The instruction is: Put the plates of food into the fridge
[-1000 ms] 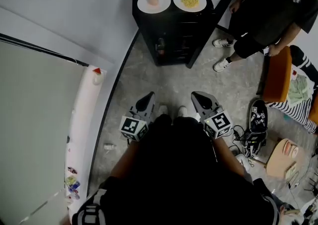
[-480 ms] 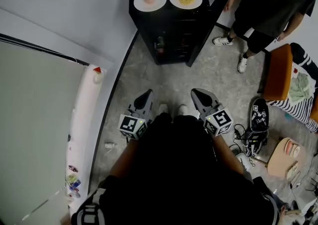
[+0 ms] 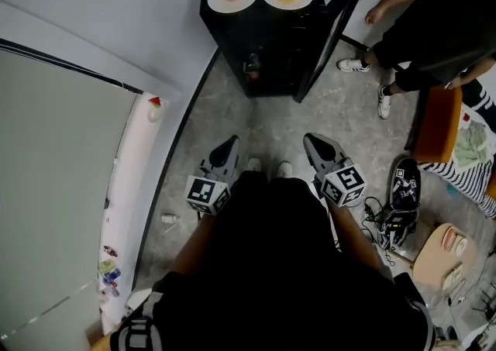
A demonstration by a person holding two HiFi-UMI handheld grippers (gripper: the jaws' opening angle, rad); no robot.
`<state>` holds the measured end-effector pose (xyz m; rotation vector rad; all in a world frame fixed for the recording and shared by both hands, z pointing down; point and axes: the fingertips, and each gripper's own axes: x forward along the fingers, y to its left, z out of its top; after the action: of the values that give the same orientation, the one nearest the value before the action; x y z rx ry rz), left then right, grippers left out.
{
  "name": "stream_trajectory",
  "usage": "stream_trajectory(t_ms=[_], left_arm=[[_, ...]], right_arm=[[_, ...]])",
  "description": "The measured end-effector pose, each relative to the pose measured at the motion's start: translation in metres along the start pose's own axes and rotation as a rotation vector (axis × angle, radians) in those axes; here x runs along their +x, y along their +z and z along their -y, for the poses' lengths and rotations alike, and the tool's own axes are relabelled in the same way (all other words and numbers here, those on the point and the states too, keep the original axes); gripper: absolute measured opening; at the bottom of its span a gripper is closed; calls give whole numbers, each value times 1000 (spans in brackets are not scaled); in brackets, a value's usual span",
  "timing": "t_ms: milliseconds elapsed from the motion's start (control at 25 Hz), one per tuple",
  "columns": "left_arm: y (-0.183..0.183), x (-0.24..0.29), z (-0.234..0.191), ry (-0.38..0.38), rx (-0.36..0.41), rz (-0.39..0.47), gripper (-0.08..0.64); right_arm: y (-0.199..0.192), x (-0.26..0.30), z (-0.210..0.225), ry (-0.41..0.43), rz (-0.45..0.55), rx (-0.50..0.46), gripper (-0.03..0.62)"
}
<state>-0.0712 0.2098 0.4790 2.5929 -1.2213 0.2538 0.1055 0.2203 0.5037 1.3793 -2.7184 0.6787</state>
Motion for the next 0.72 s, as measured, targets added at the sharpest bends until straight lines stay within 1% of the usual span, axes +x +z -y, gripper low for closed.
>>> stream_trajectory(t_ms=[160,400,560,720], left_arm=[[-3,2,10,1,3,-16,21],[-2,12,19,-17,15,-18,21],[0,17,20,-21,9,-17,21],[3,19,20,-33,42,-22,21]], right_arm=[[0,-13,6,7,5,40,25],[-2,-24,19,-17,4,41,25],[-5,-24,23,-21,-1,48,25],[-6,-20,22,-20,-8,47,25]])
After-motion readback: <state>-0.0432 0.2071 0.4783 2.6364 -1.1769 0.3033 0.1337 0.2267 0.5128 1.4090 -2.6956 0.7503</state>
